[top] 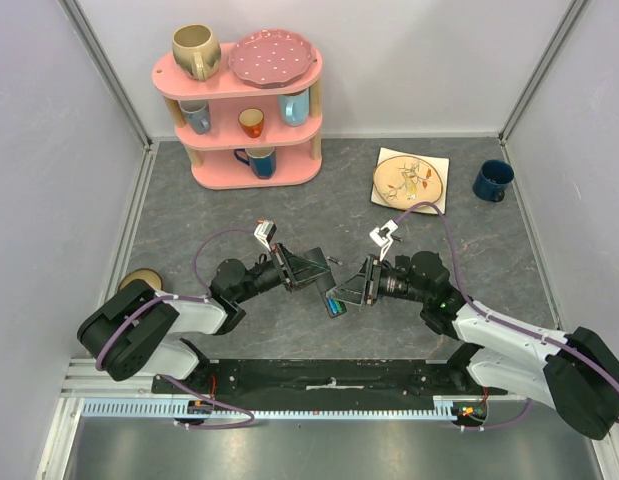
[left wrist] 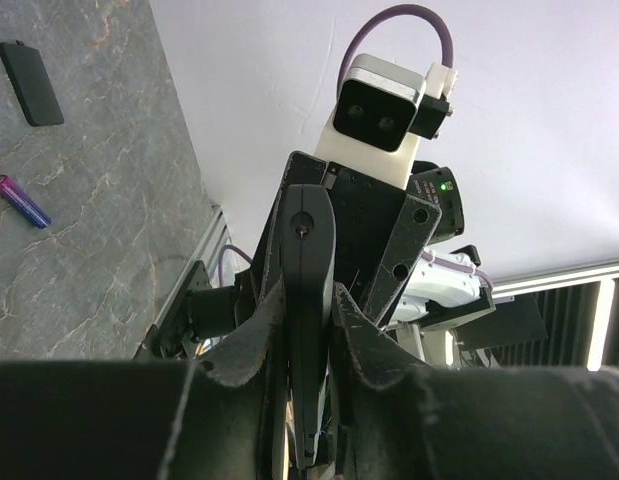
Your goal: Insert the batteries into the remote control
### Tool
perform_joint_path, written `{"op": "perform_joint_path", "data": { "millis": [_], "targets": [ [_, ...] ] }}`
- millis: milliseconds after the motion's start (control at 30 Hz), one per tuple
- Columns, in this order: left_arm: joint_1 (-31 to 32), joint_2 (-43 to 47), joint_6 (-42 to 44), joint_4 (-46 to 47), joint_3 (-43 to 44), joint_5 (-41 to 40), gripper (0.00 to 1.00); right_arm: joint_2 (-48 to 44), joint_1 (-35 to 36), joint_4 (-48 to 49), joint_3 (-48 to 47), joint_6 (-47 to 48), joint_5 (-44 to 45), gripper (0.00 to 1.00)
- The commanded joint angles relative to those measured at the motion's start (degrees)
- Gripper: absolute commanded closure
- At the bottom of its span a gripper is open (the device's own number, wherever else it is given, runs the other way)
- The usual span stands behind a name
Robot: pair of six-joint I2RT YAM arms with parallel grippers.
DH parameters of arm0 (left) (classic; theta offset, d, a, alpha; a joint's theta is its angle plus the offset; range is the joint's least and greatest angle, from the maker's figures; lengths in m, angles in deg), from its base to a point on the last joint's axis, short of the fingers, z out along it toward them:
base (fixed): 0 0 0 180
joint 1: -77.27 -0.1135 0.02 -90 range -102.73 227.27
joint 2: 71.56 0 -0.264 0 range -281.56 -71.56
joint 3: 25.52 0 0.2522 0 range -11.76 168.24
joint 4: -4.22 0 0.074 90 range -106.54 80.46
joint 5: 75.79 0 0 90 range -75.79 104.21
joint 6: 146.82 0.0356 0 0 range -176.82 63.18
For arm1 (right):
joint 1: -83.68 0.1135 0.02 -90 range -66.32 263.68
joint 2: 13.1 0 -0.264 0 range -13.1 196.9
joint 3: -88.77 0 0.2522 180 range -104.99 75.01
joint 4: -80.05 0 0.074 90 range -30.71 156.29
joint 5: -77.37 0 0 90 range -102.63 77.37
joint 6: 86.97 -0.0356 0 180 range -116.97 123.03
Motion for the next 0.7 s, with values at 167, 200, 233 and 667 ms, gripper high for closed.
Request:
{"op": "perform_joint_path", "data": {
  "millis": [167,200,233,667],
  "targets": [
    [0.3,0.3,0.9,21.6,2.1,0.9,0.98,0.0,0.3,-8.5,-3.6,5.6,2.4,0.53],
    [0.3,0.4,0.8,21.7,2.2,1.0,0.98,0.0,0.3,-8.8,-3.6,5.7,2.6,0.54],
    [0.2,0.6,0.8,21.6,2.2,1.1,0.98,0.0,0.3,-9.2,-3.6,5.8,2.7,0.55],
    [0.3,0.8,1.2,21.6,1.5,0.7,0.98,-1.3,0.3,-9.0,-3.9,4.4,3.5,0.48]
  ]
}}
